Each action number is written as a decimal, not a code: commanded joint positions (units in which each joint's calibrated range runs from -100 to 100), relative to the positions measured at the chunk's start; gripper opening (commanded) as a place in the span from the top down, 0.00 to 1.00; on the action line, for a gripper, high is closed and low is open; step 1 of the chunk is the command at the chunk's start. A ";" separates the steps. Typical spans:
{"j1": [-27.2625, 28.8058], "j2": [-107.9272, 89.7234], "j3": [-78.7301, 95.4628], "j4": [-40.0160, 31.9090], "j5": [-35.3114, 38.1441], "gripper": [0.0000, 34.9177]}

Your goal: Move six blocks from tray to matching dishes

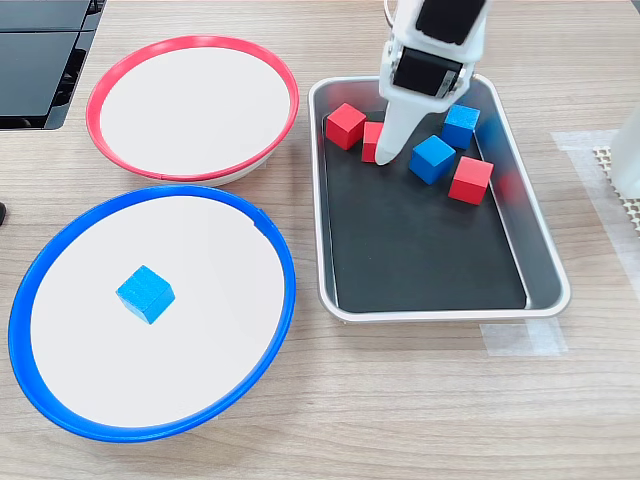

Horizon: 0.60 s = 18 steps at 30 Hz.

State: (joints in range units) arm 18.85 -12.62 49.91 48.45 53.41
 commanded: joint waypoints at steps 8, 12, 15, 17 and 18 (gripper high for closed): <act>-8.92 4.98 -38.21 26.87 -16.26 1.00; -9.77 16.50 -56.24 24.15 -28.72 1.00; -8.92 24.77 -63.52 19.28 -33.16 1.00; -8.26 29.97 -67.16 16.30 -34.58 0.99; -8.07 31.93 -67.89 14.90 -34.58 0.99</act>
State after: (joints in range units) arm 10.00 12.53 -9.98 68.11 21.86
